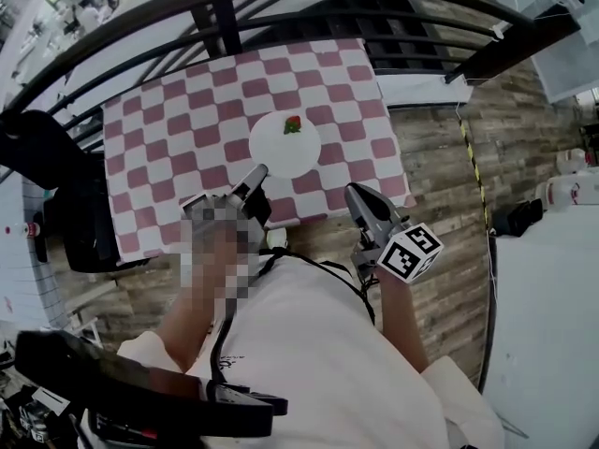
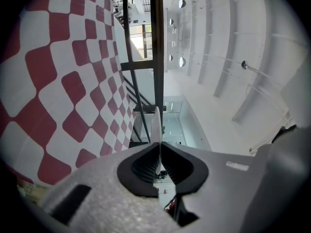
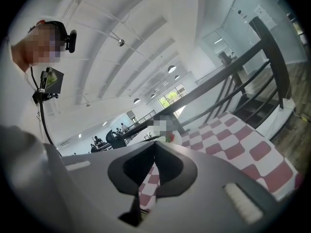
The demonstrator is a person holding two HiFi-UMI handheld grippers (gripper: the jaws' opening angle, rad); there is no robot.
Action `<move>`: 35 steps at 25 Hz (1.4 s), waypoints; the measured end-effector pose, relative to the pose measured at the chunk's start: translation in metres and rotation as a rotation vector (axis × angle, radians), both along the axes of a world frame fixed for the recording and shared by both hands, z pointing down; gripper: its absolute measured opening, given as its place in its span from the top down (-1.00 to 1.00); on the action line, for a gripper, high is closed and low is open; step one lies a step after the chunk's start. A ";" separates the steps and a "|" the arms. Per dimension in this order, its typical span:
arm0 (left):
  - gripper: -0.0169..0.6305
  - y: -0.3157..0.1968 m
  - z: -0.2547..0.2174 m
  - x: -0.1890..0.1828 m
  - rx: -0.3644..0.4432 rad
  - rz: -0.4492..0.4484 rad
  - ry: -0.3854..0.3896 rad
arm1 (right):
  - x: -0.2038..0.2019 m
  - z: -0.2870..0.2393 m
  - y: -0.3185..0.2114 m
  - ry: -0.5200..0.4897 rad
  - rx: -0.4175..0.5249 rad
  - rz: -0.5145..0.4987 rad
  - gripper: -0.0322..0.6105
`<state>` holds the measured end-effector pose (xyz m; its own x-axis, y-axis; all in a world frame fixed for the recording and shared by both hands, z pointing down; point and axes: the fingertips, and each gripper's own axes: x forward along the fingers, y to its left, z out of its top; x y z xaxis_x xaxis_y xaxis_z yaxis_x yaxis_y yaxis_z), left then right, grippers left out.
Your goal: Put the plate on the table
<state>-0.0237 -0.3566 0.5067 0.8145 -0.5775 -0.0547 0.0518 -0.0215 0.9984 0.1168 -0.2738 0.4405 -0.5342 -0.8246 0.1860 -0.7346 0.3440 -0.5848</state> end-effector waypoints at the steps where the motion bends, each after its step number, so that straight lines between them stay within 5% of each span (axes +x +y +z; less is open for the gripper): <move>1: 0.89 -0.002 0.001 -0.001 0.000 0.002 0.002 | -0.002 0.001 -0.003 0.002 -0.001 0.000 0.89; 21: 0.89 -0.035 0.024 0.000 -0.022 0.016 -0.009 | -0.009 0.012 -0.040 0.007 -0.040 -0.008 0.89; 35: 0.89 -0.054 0.053 0.018 0.004 -0.120 0.024 | 0.024 0.036 -0.091 0.027 -0.092 -0.212 0.89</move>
